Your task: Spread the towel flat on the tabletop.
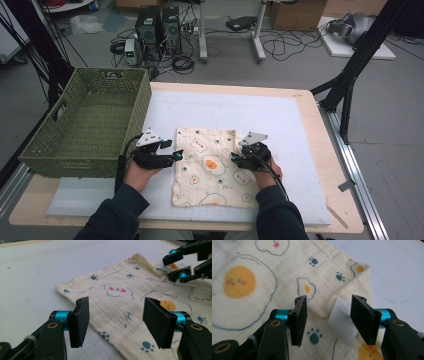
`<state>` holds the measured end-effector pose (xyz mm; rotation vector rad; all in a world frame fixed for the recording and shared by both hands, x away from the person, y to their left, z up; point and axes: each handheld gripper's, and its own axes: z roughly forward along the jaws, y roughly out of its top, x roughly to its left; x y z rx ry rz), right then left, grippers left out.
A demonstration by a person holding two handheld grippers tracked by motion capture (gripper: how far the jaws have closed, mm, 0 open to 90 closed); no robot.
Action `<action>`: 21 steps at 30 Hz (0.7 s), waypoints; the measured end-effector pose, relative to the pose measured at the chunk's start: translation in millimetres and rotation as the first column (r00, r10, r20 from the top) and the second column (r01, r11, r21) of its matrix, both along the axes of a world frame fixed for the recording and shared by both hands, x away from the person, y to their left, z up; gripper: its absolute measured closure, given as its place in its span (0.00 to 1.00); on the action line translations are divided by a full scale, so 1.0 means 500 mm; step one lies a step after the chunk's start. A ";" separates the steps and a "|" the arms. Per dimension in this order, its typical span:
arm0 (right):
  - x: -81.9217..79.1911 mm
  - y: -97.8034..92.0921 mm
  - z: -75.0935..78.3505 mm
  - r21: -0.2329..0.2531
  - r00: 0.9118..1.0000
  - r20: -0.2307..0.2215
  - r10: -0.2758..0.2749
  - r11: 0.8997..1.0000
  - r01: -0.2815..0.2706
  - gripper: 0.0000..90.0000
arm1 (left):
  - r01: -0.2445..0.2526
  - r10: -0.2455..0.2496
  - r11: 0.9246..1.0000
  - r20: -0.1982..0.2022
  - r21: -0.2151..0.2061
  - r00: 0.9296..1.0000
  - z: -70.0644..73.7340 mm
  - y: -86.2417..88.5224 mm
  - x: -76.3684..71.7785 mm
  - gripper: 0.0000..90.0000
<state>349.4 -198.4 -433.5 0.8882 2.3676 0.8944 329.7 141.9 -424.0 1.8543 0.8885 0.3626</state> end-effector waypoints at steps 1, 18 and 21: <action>0.007 0.004 -0.005 -0.016 1.000 -0.002 0.002 1.000 -0.002 0.57 | -0.002 0.002 1.000 0.000 0.000 1.000 0.000 0.000 0.000 0.43; 0.117 -0.082 0.033 0.011 0.952 -0.003 -0.305 0.952 0.305 0.91 | 0.009 -0.009 1.000 -0.006 0.020 1.000 -0.004 -0.004 0.001 0.43; 0.131 -0.099 0.030 -0.002 0.924 0.006 -0.382 0.924 0.382 0.90 | 0.012 -0.012 1.000 -0.006 0.023 1.000 -0.005 -0.005 0.001 0.43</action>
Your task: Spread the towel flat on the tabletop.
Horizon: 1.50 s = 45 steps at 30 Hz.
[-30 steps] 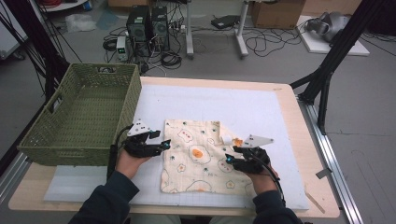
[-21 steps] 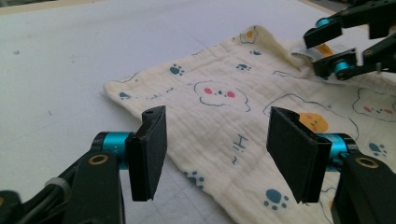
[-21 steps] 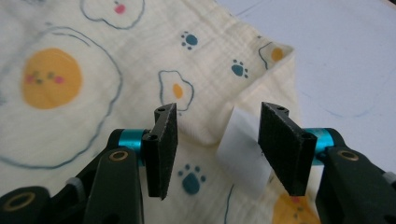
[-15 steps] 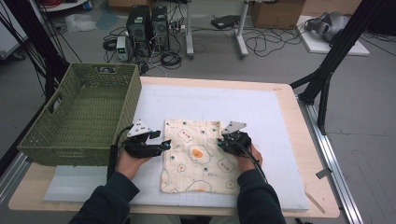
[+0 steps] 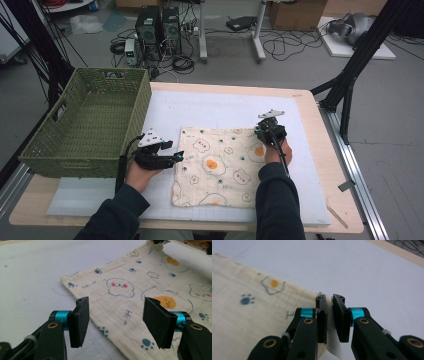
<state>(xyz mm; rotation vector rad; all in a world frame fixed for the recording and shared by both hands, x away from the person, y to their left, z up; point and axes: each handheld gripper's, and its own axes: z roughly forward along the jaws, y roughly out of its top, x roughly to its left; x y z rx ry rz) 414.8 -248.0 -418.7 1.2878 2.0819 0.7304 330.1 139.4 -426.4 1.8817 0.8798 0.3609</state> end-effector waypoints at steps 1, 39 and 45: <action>0.003 -0.007 -0.003 0.000 1.000 0.000 -0.027 1.000 0.027 0.88 | -0.004 0.004 1.000 -0.002 -0.001 1.000 0.000 0.000 0.000 0.43; -0.153 -0.086 0.018 0.166 0.992 0.063 0.108 0.979 -0.117 0.62 | -0.019 0.019 1.000 -0.001 -0.017 1.000 -0.001 0.004 0.002 0.43; -0.220 -0.106 0.024 0.208 0.981 0.080 0.177 0.960 -0.190 0.53 | -0.031 0.032 0.999 0.011 -0.044 0.999 0.003 0.000 0.010 0.42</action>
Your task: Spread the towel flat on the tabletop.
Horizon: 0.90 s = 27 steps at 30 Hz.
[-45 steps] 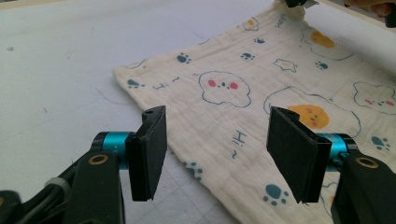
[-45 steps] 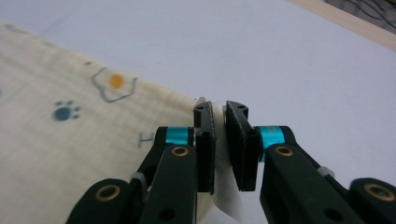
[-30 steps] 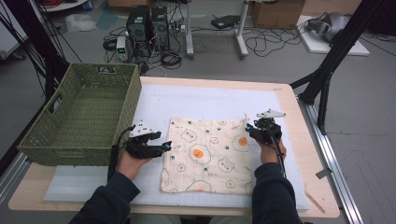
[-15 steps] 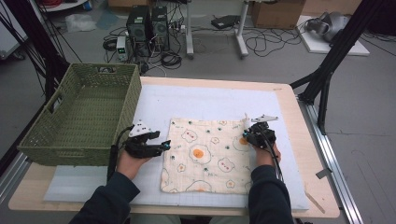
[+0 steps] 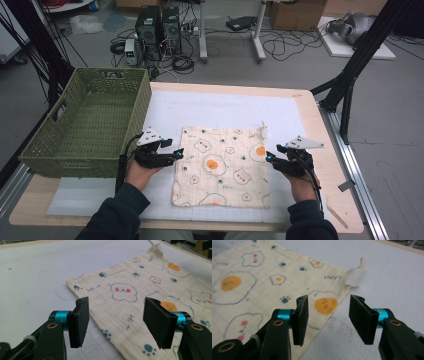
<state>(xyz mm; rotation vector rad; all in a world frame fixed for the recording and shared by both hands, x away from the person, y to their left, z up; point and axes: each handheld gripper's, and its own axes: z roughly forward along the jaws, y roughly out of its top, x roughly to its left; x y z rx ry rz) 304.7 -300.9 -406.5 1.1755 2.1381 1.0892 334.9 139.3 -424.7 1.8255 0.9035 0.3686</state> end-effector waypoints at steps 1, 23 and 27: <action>-0.008 -0.002 -0.002 0.004 1.000 0.006 0.003 1.000 -0.003 0.50 | -0.003 0.003 1.000 0.003 -0.007 1.000 0.001 -0.002 0.003 0.42; -0.031 -0.006 -0.007 0.048 0.998 0.039 0.051 0.997 -0.053 0.37 | -0.117 0.129 0.986 -0.091 0.122 0.987 -0.011 -0.077 0.143 0.34; -0.029 -0.005 -0.008 0.048 0.998 0.038 0.052 0.997 -0.053 0.37 | -0.123 0.146 0.977 -0.122 0.176 0.982 -0.033 -0.076 0.156 0.35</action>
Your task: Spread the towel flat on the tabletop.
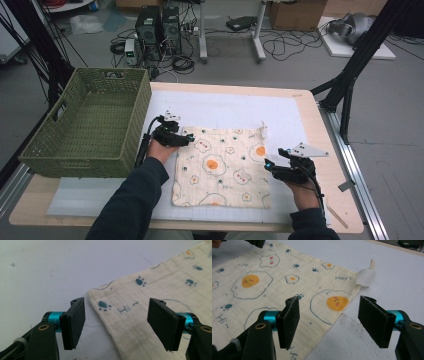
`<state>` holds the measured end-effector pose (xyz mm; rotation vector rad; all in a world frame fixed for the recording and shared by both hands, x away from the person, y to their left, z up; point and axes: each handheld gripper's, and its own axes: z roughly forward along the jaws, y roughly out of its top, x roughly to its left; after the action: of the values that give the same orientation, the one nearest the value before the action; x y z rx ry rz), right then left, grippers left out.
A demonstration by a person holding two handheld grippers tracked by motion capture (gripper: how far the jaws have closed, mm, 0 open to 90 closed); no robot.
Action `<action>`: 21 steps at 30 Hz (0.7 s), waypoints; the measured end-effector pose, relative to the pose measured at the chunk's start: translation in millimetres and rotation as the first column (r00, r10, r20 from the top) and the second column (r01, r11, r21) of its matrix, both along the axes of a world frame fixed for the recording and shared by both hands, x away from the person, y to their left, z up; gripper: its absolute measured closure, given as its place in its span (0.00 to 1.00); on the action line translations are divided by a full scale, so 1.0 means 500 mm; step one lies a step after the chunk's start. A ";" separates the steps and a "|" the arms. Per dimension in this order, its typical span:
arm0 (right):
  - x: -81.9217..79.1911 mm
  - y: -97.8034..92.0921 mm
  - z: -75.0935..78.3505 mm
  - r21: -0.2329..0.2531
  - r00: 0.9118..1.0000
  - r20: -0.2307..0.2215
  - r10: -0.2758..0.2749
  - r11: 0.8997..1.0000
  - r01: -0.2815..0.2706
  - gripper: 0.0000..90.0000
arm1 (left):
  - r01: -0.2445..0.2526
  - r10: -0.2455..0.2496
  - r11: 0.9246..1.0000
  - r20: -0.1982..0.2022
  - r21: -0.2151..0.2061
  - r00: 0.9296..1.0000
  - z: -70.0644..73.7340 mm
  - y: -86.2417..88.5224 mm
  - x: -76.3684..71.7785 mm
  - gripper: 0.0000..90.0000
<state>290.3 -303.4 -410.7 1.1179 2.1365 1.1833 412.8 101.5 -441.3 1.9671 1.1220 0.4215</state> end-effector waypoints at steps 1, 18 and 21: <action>0.001 0.001 0.000 0.004 1.000 -0.001 0.000 1.000 0.000 0.37 | -0.009 0.009 1.000 0.006 0.002 1.000 -0.001 0.000 0.002 0.35; 0.008 0.011 -0.009 0.003 1.000 -0.012 0.005 1.000 -0.005 0.37 | -0.036 0.029 0.996 0.075 0.082 0.997 -0.018 0.001 0.012 0.97; 0.007 0.011 -0.016 -0.010 1.000 -0.021 -0.004 1.000 0.003 0.38 | -0.109 0.103 0.992 0.099 0.060 0.990 -0.016 0.018 0.019 0.97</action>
<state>293.9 -297.9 -418.6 1.1345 2.1532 1.1628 422.2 110.4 -449.4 1.9275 1.1682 0.6095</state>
